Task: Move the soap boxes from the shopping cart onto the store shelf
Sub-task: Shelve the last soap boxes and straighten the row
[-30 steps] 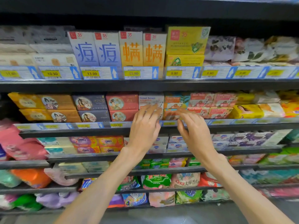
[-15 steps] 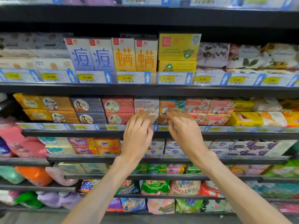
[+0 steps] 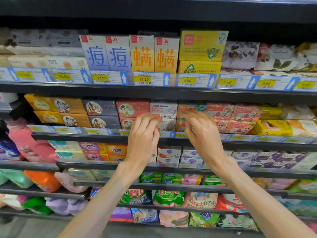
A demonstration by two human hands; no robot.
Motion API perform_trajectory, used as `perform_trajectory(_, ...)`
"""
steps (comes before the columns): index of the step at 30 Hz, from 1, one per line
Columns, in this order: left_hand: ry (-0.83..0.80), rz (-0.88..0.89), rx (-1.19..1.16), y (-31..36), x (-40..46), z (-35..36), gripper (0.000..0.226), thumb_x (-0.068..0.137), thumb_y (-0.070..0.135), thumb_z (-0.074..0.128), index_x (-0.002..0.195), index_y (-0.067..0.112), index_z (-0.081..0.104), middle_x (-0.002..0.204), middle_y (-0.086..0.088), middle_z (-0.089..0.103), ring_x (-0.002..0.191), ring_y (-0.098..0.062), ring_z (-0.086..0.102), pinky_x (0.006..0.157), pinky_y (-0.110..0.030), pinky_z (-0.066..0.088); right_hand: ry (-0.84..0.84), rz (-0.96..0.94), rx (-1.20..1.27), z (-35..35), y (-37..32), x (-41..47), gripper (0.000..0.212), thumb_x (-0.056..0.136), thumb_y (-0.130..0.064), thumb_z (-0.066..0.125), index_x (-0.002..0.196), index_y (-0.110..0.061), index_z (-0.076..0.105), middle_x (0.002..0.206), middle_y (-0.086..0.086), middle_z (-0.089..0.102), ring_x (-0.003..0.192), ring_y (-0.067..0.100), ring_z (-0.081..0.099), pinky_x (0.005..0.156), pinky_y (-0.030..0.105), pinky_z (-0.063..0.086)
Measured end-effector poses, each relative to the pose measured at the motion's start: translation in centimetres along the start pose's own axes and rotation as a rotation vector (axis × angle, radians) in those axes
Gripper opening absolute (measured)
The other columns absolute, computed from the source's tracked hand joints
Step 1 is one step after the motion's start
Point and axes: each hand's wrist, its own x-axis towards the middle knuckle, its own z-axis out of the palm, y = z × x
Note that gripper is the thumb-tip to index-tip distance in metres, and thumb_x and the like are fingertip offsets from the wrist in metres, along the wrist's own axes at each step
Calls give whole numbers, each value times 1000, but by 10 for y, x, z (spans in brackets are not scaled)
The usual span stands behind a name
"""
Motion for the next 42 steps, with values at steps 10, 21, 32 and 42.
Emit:
perform_trajectory(10,59,106,176,-24,49,0,34,99,15,53,132,11,61,131,-5,62,123,-30,49,108,-43,39,-38,59,-158,11,-19,42,32,98,-33,56,125,-18,63,112,3,69,108,28,59,98,41,41)
perform_trajectory(21,74,109,287,-30,56,10,23,95,20,63,116,12,69,124,-6,68,122,-34,52,111,-49,35,-11,74,-214,28,-9,44,26,98,-32,55,111,-14,70,107,9,72,99,34,65,85,40,47)
perform_trajectory(32,57,56,298,-23,63,2,23,86,12,74,109,14,73,109,-7,74,114,-35,58,104,-52,40,-47,37,-140,23,-7,48,23,97,-22,59,116,-12,70,108,11,72,102,36,62,87,46,50)
perform_trajectory(42,100,73,329,-23,59,4,28,85,13,76,113,16,72,109,-5,73,112,-31,58,103,-45,37,-71,39,-124,20,-7,49,24,97,-21,59,117,-13,69,109,10,72,103,34,62,91,44,47)
